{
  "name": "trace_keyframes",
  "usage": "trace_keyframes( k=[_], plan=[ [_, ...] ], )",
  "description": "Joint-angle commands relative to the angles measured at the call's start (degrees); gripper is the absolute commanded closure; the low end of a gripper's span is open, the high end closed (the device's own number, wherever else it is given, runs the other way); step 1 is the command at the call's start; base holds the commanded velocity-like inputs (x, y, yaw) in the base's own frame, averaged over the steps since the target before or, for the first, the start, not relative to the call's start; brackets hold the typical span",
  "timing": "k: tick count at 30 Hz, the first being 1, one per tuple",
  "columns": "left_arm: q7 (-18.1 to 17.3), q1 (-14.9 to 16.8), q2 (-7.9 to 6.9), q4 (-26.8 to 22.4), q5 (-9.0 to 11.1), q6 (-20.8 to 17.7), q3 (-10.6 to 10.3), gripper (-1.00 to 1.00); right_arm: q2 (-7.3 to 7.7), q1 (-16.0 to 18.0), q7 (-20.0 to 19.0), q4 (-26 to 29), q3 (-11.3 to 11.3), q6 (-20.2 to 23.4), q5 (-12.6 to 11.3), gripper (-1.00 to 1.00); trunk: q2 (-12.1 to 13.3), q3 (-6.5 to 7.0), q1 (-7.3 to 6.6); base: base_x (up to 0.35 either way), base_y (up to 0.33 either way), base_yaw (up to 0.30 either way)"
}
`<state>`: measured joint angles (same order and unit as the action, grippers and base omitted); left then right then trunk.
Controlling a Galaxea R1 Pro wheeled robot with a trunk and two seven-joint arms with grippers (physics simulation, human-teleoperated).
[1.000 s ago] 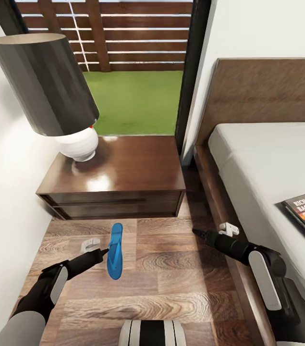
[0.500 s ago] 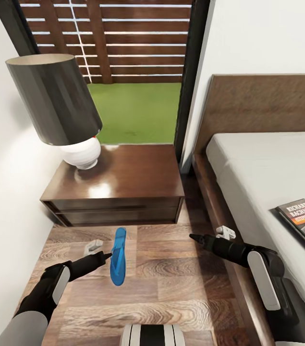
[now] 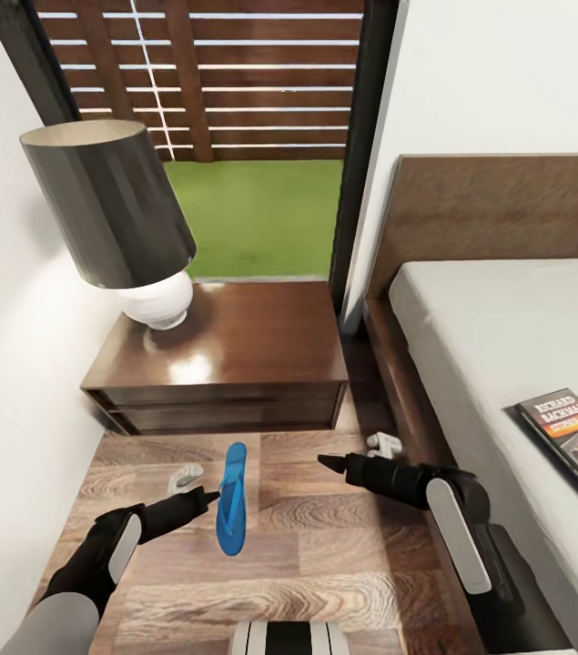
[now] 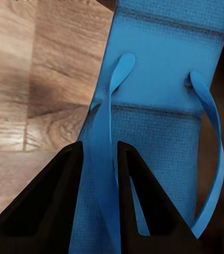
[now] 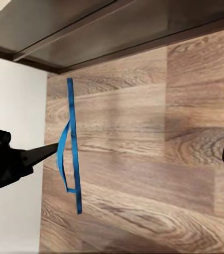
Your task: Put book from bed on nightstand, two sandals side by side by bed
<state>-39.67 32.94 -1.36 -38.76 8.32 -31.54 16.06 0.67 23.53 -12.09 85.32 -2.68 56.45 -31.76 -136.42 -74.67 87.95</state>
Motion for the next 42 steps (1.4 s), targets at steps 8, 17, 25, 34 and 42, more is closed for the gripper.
trace_keyframes(
  k=[8,17,25,34,42],
  plan=[
    [0.13,0.02,-0.01,0.08,-0.05,-0.26,0.11,1.00,0.17,0.03,-0.68,0.02,-0.99,0.15,0.84,-1.00,3.21,1.40,-1.77,0.000,0.000,0.000],
    [0.09,0.02,-0.11,0.09,-0.23,-0.60,-0.04,1.00,0.62,0.03,-0.74,0.10,-0.50,0.29,0.66,-1.00,6.82,3.02,-3.75,0.000,0.000,0.000],
    [0.14,0.02,-0.20,0.09,-0.33,-0.60,-0.13,1.00,0.84,0.03,-1.07,0.56,-0.24,0.52,0.56,-1.00,10.03,4.46,-5.50,0.000,0.000,0.000],
    [0.21,0.02,-0.04,0.09,-0.37,-0.37,-0.15,1.00,1.17,0.03,-1.10,0.72,0.71,0.59,0.53,-1.00,13.64,6.07,-7.48,0.000,0.000,0.000],
    [0.21,0.02,-0.02,0.16,-0.29,-0.29,-0.15,1.00,1.08,0.03,-1.16,0.53,0.64,0.52,0.47,-1.00,16.85,7.51,-9.24,0.000,0.000,0.000]
  ],
)
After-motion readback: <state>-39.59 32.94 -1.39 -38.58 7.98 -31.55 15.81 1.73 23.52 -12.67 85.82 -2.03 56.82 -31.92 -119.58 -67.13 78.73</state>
